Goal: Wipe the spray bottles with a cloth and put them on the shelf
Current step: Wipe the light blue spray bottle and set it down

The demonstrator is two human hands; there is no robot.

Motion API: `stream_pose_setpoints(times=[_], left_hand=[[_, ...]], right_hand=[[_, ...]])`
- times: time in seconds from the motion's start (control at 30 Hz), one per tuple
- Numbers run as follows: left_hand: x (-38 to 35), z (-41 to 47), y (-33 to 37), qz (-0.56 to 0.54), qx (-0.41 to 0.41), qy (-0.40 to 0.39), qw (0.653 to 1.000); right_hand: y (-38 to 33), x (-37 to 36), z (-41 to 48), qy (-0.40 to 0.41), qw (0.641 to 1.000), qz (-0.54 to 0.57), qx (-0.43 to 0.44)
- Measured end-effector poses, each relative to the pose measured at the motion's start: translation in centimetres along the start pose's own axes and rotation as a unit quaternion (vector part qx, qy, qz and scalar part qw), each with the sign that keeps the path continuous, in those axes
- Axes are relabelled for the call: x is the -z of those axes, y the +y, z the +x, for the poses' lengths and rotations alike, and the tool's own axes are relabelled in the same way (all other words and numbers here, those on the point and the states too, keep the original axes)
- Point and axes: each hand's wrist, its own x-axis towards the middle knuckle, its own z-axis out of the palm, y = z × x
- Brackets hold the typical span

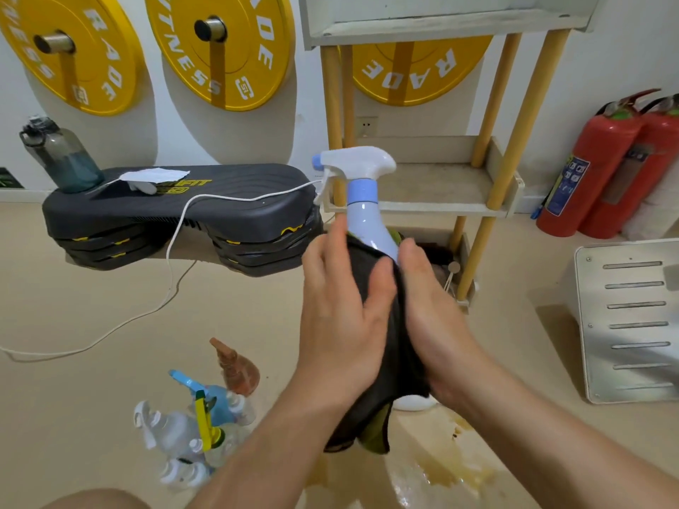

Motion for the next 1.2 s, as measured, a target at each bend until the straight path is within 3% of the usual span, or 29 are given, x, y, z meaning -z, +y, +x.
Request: stream_pose_setpoints(times=[0.13, 0.27, 0.53, 0.63, 0.77, 0.87, 1.0, 1.1, 1.2], left_hand=[[0.7, 2.4, -1.2, -0.152, 0.223, 0.023, 0.963], [1.5, 3.2, -0.2, -0.219, 0.312, 0.037, 0.924], [2.2, 2.8, -0.7, -0.334, 0.266, -0.075, 0.901], [1.5, 2.2, -0.7, -0.306, 0.265, -0.005, 0.914], [1.2, 2.7, -1.3, -0.172, 0.206, 0.118, 0.956], [1.7, 3.4, -2.0, -0.172, 0.199, 0.171, 0.949], [1.1, 2.4, -1.2, -0.288, 0.266, 0.069, 0.917], [0.5, 1.3, -0.8, -0.327, 0.247, 0.002, 0.912], [0.7, 0.6, -0.6, -0.398, 0.247, -0.037, 0.883]], right_hand=[[1.8, -1.7, -0.6, -0.081, 0.996, -0.024, 0.041], [2.5, -1.8, -0.1, -0.074, 0.994, -0.037, 0.076], [0.8, 0.0, 1.0, 0.011, 0.970, -0.123, 0.208], [0.8, 0.1, 0.8, 0.023, 0.959, -0.176, 0.218], [2.1, -1.0, 0.3, 0.003, 0.973, -0.172, 0.154], [2.3, -1.3, -0.1, -0.014, 0.984, -0.123, 0.127], [1.6, -0.7, -0.2, 0.029, 0.979, -0.099, 0.176], [1.5, 0.3, 0.6, 0.115, 0.958, -0.139, 0.222], [1.5, 0.9, 0.8, 0.153, 0.950, -0.150, 0.228]])
